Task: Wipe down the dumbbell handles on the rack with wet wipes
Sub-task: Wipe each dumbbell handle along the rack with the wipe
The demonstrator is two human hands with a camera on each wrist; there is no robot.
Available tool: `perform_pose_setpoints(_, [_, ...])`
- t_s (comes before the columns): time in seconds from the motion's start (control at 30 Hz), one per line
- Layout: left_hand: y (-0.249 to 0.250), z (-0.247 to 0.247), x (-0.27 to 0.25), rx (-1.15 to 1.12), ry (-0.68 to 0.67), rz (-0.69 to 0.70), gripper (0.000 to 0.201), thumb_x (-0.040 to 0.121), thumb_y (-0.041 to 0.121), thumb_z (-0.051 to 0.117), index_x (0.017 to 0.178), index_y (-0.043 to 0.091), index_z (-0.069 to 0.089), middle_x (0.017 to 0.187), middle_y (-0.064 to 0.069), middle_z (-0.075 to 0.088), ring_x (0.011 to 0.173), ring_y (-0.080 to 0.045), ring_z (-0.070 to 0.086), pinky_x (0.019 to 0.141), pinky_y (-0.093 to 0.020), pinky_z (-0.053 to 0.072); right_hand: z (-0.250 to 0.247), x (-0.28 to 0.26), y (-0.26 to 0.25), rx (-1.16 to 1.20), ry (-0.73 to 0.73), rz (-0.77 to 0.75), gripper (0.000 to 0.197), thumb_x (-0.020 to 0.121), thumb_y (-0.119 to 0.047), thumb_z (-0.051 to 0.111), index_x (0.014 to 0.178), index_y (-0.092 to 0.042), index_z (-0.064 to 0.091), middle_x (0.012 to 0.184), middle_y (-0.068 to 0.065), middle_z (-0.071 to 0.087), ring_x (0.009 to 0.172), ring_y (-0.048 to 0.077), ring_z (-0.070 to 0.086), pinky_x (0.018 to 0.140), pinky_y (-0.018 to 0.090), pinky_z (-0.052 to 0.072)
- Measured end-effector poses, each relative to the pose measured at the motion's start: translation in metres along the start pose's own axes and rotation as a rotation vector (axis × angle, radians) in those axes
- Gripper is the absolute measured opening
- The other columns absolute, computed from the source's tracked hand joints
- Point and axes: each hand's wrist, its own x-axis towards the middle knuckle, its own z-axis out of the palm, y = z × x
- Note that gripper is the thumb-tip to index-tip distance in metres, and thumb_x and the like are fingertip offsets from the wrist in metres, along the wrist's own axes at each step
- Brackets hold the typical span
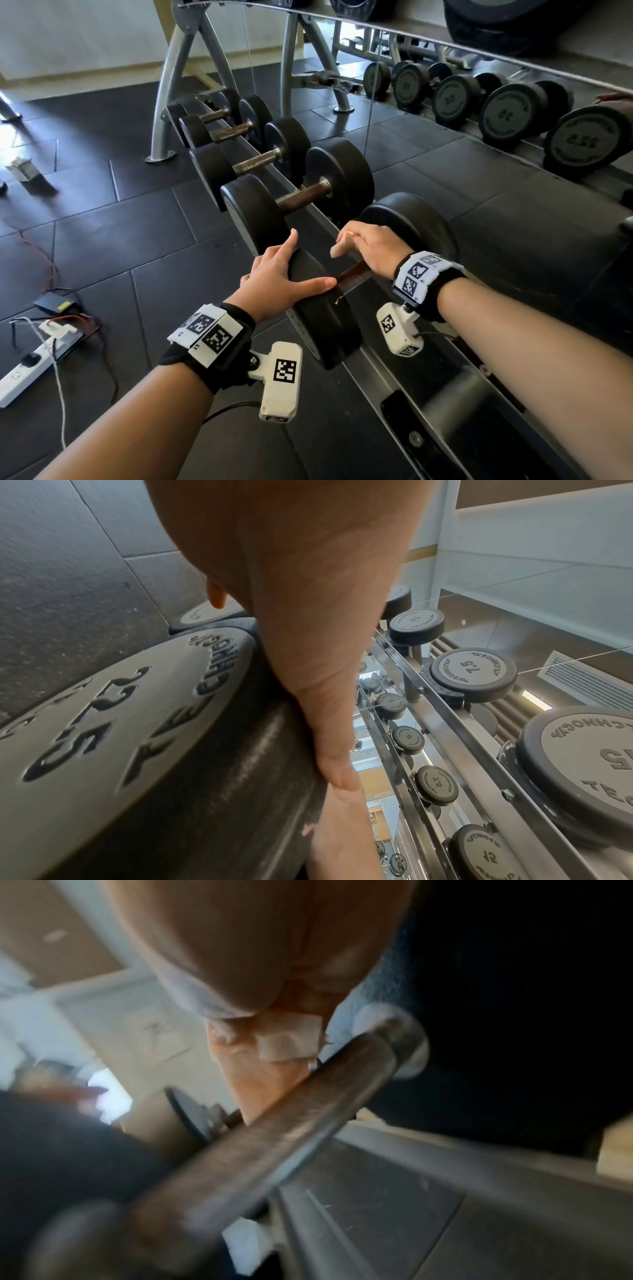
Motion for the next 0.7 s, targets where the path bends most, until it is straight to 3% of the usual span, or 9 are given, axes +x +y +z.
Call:
perform_pose_setpoints(0.1, [0.000, 0.000, 0.000, -0.008, -0.001, 0.004, 0.123, 0.053, 0.081, 0.057, 0.154, 0.042, -0.001, 0.156, 0.006, 0.023, 0.145, -0.023, 0.015, 0.118, -0.058, 0.018, -0.002, -0.002, 0.005, -0.423, -0.120, -0.016, 0.019, 0.096, -0.017, 0.044, 0.089, -0.026, 0.060, 0.093, -0.007, 0.065, 0.089, 0.016, 0.062, 0.084, 0.036, 0.052])
perform_pose_setpoints(0.2, [0.000, 0.000, -0.002, -0.026, -0.002, 0.012, 0.122, 0.054, 0.080, 0.058, 0.154, 0.043, 0.000, 0.156, 0.006, 0.022, 0.145, -0.023, 0.016, 0.118, -0.057, 0.019, 0.005, -0.007, 0.009, -0.707, -0.172, 0.045, 0.016, 0.094, -0.015, 0.046, 0.090, -0.028, 0.054, 0.082, -0.003, 0.059, 0.080, 0.022, 0.059, 0.069, 0.034, 0.048])
perform_pose_setpoints(0.33, [-0.001, 0.000, -0.002, -0.032, 0.001, 0.013, 0.123, 0.053, 0.080, 0.058, 0.154, 0.043, 0.000, 0.157, 0.006, 0.022, 0.145, -0.023, 0.015, 0.118, -0.057, 0.019, 0.012, -0.008, 0.009, -0.511, -0.057, 0.124, 0.023, 0.100, -0.019, 0.039, 0.098, -0.028, 0.060, 0.094, 0.003, 0.067, 0.090, 0.026, 0.061, 0.081, 0.036, 0.050])
perform_pose_setpoints(0.43, [-0.001, 0.000, 0.000, -0.029, 0.002, 0.019, 0.123, 0.052, 0.080, 0.059, 0.154, 0.044, 0.001, 0.157, 0.006, 0.022, 0.145, -0.023, 0.015, 0.118, -0.057, 0.019, 0.016, -0.010, 0.006, -0.315, -0.061, 0.093, 0.028, 0.103, -0.025, 0.037, 0.097, -0.029, 0.064, 0.095, -0.001, 0.070, 0.093, 0.021, 0.063, 0.090, 0.037, 0.048])
perform_pose_setpoints(0.57, [-0.002, 0.001, 0.001, -0.034, 0.017, 0.027, 0.121, 0.054, 0.079, 0.060, 0.154, 0.043, 0.003, 0.158, 0.007, 0.021, 0.145, -0.023, 0.015, 0.118, -0.056, 0.019, 0.028, -0.029, 0.001, -0.082, -0.118, -0.011, 0.026, 0.104, -0.029, 0.040, 0.108, -0.024, 0.066, 0.090, -0.012, 0.066, 0.090, 0.007, 0.062, 0.084, 0.030, 0.046])
perform_pose_setpoints(0.7, [-0.001, 0.001, 0.000, -0.051, 0.022, 0.018, 0.117, 0.060, 0.075, 0.065, 0.154, 0.043, 0.004, 0.158, 0.005, 0.020, 0.145, -0.024, 0.015, 0.118, -0.057, 0.019, 0.017, -0.045, 0.002, -0.016, -0.168, -0.005, 0.026, 0.104, -0.031, 0.039, 0.109, -0.032, 0.064, 0.105, -0.006, 0.068, 0.099, 0.007, 0.061, 0.089, 0.026, 0.044])
